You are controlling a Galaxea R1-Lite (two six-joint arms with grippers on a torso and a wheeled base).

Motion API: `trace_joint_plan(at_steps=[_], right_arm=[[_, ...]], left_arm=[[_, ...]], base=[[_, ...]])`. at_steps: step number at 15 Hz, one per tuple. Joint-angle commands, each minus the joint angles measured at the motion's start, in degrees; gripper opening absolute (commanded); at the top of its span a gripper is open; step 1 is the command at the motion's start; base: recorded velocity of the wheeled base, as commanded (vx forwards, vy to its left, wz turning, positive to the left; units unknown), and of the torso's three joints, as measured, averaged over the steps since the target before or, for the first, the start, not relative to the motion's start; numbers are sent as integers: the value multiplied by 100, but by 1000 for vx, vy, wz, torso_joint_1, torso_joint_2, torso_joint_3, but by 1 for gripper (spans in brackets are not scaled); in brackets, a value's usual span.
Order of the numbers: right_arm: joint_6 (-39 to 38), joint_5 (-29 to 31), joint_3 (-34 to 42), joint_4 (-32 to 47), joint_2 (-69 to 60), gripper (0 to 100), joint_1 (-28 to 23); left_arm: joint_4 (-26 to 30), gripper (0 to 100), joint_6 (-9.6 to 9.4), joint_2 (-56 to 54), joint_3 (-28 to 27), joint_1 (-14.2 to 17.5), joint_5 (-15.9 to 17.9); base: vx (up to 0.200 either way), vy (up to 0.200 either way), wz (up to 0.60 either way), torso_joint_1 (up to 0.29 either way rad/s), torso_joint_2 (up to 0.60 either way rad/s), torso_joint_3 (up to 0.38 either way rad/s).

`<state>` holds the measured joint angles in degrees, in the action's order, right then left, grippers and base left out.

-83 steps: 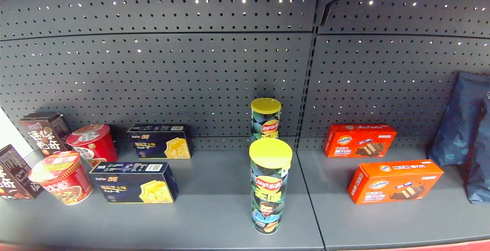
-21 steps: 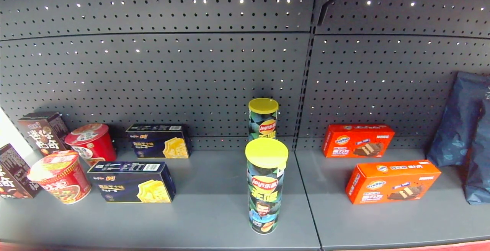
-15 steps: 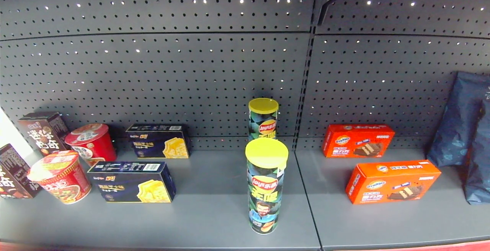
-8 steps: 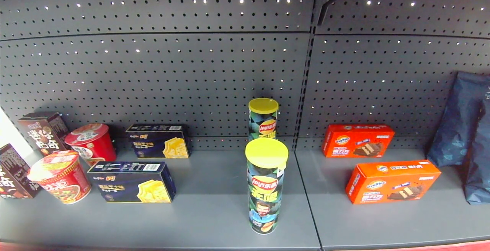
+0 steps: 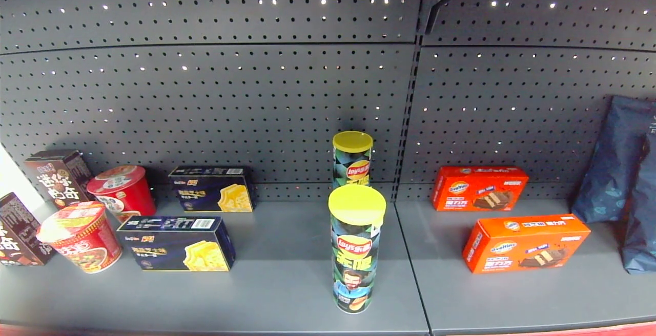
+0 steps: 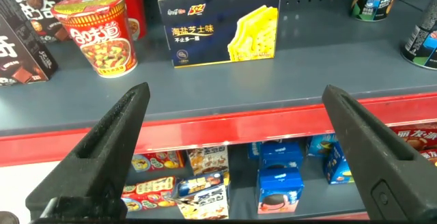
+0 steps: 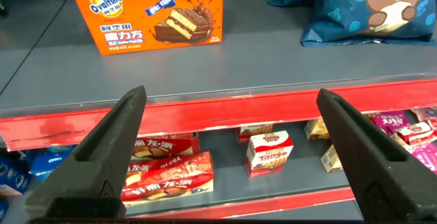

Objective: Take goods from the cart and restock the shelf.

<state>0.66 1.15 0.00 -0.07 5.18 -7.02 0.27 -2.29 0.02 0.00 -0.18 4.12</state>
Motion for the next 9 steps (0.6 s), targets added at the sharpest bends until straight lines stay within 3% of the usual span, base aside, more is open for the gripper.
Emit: trace_joint_plan(at_steps=[1, 9], right_arm=[[4, 0, 0, -1, 9, 100, -1], [13, 0, 0, -1, 9, 100, -1]], left_arm=[[0, 100, 1, -2, 0, 1, 1], [0, 100, 1, -2, 0, 1, 1]], base=[[0, 0, 0, 0, 0, 0], [0, 0, 0, 0, 0, 0]])
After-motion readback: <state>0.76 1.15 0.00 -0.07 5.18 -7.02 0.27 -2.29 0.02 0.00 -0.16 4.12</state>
